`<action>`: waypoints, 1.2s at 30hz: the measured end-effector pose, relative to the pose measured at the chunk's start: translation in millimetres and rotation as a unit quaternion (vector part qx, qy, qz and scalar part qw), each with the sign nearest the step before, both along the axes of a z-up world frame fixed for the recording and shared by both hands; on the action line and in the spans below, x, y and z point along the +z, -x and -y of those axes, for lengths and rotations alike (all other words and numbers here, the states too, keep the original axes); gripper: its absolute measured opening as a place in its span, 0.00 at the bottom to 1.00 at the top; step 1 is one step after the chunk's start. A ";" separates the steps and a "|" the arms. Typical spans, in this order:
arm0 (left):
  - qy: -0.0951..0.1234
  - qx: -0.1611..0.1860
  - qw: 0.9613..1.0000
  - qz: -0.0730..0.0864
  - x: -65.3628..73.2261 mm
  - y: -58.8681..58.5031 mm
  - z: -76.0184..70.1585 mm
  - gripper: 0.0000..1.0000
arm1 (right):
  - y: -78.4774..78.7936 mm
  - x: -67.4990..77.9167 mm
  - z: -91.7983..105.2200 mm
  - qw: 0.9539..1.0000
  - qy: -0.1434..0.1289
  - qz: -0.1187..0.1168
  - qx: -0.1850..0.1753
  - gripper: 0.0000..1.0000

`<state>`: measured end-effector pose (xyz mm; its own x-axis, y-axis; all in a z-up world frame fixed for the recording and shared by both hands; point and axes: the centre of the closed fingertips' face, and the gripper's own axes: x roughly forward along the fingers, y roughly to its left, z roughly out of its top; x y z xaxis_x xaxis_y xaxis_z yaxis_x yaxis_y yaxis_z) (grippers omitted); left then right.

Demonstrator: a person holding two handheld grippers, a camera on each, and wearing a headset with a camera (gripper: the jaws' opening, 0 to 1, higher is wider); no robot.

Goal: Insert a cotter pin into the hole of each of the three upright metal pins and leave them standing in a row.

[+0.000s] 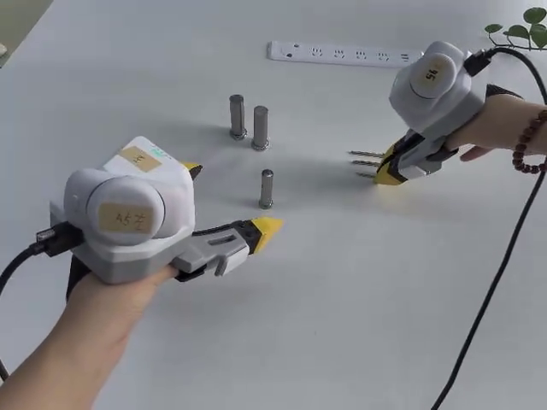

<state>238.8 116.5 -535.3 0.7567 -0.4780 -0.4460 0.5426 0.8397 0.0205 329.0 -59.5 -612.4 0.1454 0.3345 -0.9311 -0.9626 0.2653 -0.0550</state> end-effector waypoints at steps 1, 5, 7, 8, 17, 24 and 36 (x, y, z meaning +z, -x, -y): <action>0.000 0.000 1.000 0.000 0.3 0.2 -0.1 0.67 | -0.7 -0.3 0.4 1.000 0.004 0.000 0.002 0.02; 0.002 0.000 1.000 0.000 1.4 1.3 -0.7 0.67 | -2.6 -1.7 -0.3 1.000 0.020 -0.004 0.000 0.00; 0.003 -0.003 1.000 -0.001 1.4 2.4 -0.2 0.66 | -3.6 -2.7 1.0 0.999 0.032 0.004 0.008 0.00; 0.003 -0.006 1.000 -0.002 1.3 3.1 0.4 0.66 | -5.2 -3.0 2.1 0.999 0.036 0.007 0.009 0.00; 0.002 -0.024 1.000 -0.007 0.4 8.9 5.1 0.62 | -12.7 -3.9 3.7 0.997 0.052 0.032 0.048 0.00; 0.003 -0.028 1.000 -0.007 4.0 10.0 5.6 0.60 | -5.9 1.2 1.8 0.996 0.031 0.061 0.062 0.00; 0.029 -0.039 0.999 -0.006 14.7 16.3 20.2 0.47 | 46.7 35.7 -23.1 0.984 -0.019 0.100 0.143 0.00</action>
<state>222.5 96.3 -520.6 0.7110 -0.5605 -0.4247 0.6059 0.7948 -0.0345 282.3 -36.4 -576.6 0.2189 0.4221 -0.8797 -0.9692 -0.0103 -0.2461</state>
